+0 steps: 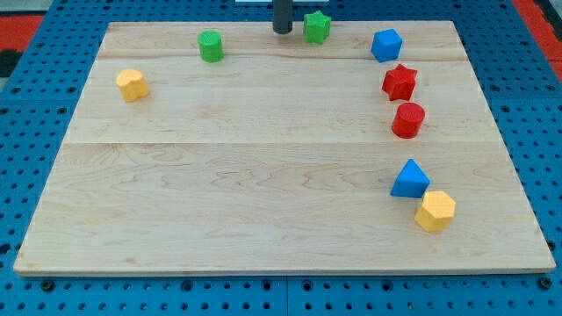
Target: Slide green circle down and right a bit
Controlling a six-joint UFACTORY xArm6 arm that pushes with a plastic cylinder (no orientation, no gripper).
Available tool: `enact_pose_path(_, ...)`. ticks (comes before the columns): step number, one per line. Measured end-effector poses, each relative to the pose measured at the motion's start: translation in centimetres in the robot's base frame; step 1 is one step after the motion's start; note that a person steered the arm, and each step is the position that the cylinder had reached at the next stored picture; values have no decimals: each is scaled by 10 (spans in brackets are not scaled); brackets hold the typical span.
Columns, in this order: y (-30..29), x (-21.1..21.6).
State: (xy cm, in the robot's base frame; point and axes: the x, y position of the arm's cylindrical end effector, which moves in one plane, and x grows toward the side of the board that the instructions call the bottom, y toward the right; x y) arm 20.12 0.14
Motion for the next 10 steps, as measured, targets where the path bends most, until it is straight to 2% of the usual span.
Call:
enact_pose_path(2,105,-5)
enact_pose_path(3,124,-5)
enact_pose_path(5,56,-9)
enact_pose_path(8,-92,-7)
enact_pose_path(9,-117,9)
enact_pose_path(10,-117,40)
